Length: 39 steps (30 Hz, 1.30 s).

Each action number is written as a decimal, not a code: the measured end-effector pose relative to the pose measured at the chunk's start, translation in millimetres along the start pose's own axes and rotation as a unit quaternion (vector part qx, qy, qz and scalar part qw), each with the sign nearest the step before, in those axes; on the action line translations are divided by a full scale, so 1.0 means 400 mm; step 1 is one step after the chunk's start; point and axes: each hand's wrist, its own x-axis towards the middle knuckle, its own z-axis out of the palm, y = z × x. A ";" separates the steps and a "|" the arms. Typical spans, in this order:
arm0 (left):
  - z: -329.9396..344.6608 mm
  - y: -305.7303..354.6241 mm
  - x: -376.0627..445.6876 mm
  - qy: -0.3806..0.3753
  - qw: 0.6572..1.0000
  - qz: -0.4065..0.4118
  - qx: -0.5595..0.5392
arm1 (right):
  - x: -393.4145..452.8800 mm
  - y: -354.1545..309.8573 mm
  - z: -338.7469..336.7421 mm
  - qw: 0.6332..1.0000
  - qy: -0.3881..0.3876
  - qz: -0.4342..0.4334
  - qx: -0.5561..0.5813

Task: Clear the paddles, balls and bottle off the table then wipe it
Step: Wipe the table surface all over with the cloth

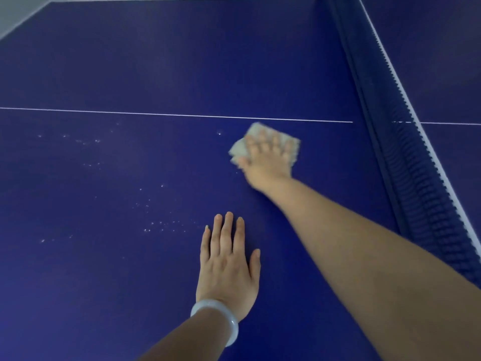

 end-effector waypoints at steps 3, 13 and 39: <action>-0.002 0.002 0.000 0.005 1.000 -0.004 -0.002 | -0.086 -0.023 0.024 0.989 -0.013 -0.145 -0.020; 0.007 -0.002 -0.002 0.006 1.000 0.000 -0.022 | -0.173 0.321 -0.022 0.980 0.038 0.197 -0.013; -0.061 -0.505 -0.166 0.000 0.995 -0.095 0.015 | -0.398 -0.189 0.104 0.986 0.043 0.162 0.000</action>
